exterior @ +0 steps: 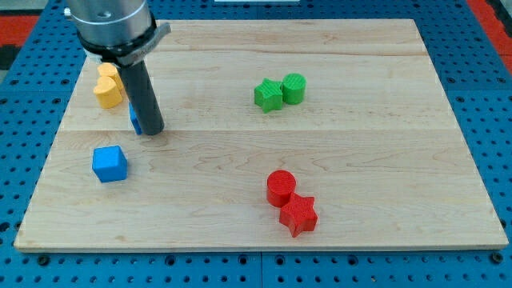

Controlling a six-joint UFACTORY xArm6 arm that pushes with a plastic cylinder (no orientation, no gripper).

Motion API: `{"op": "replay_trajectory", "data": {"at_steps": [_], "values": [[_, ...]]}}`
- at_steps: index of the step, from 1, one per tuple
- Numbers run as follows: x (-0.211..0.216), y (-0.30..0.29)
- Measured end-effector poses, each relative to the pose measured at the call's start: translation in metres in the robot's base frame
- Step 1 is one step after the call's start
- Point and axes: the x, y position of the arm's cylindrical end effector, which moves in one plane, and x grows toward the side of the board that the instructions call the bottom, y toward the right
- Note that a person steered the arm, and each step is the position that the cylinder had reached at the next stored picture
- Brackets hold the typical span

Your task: Push the blue cube below to the blue triangle

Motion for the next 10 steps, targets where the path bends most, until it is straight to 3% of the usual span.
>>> {"op": "replay_trajectory", "data": {"at_steps": [2, 4, 5, 7, 9, 10], "values": [[-0.027, -0.013], [0.119, -0.003], [0.098, -0.057], [0.024, -0.052], [0.040, -0.022], [0.037, 0.025]]}}
